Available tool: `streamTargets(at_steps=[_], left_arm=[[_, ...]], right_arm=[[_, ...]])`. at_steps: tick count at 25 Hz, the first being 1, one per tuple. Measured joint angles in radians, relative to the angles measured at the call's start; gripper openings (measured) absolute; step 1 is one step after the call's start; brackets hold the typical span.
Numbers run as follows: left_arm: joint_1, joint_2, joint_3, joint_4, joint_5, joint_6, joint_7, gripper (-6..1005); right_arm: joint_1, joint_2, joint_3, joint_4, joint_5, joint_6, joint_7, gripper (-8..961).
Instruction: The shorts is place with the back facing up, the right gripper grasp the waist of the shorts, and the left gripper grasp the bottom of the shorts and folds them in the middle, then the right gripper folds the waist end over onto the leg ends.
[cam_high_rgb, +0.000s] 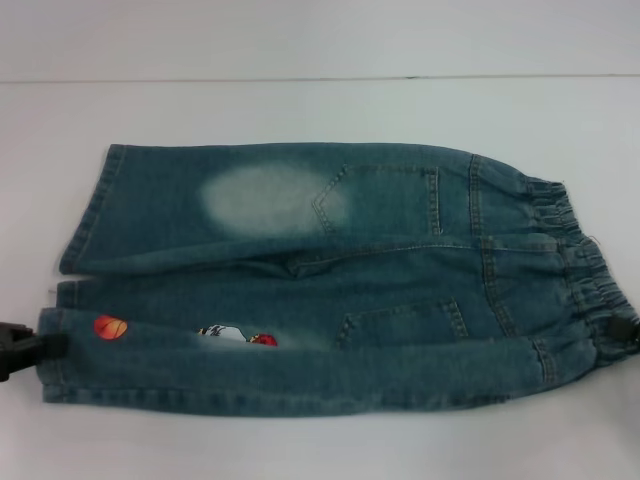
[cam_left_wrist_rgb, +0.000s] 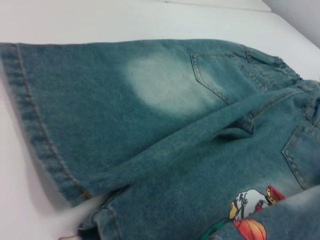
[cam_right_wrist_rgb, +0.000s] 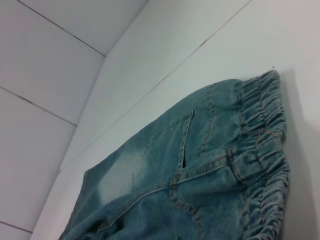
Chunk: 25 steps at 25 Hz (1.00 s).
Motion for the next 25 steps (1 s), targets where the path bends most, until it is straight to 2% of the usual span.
streamTargets(at_steps=[16,25], left_arm=[[0.011,0.026,-0.023,0.003,-0.077,0.021,0.018,49],[-0.011,0.038,-0.028,0.003,-0.121,0.022,0.024,49]], right_arm=[[0.018,-0.002,0.031,-0.014,0.004,-0.022,-0.001,54],[0.030,-0.002,0.036,-0.041,0.035,-0.056,-0.002,54]])
